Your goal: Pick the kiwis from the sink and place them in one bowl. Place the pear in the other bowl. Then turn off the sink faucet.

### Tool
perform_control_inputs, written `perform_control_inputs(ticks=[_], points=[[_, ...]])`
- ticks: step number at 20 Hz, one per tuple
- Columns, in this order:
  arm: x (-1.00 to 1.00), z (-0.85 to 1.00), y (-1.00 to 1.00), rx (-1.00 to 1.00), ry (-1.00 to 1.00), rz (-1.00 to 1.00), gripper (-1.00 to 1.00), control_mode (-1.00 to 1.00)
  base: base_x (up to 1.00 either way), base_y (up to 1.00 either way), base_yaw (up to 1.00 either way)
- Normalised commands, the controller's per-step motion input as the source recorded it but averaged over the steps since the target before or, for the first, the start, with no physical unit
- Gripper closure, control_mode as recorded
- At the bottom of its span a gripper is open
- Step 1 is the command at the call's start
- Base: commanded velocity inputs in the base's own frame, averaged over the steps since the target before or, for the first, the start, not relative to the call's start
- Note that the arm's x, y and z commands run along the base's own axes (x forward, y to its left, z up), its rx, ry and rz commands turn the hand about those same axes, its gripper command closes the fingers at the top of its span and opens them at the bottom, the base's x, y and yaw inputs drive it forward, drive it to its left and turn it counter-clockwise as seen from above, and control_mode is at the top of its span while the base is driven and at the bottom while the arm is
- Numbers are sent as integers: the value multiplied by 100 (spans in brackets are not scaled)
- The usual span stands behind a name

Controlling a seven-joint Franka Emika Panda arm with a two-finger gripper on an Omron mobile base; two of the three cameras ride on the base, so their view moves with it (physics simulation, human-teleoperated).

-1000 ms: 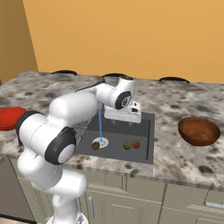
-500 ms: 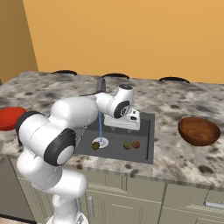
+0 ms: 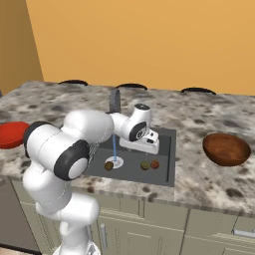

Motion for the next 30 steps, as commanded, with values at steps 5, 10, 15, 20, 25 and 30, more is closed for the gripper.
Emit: perform_control_inputs(ticks=[5,10,15,20,25,30], points=[[16,-25,-4,0,-5,-10,-100,-100,0,0,0],[20,-26,-3,0,-4,-10,-100,-100,0,0,0],[28,-22,-13,-2,0,-9,-100,-100,0,0,0],[32,-15,-18,0,0,-12,-100,-100,0,0,0],[31,-23,-14,0,-1,-11,-100,-100,0,0,0],[36,-35,-3,0,-4,-8,-100,-100,0,0,0]])
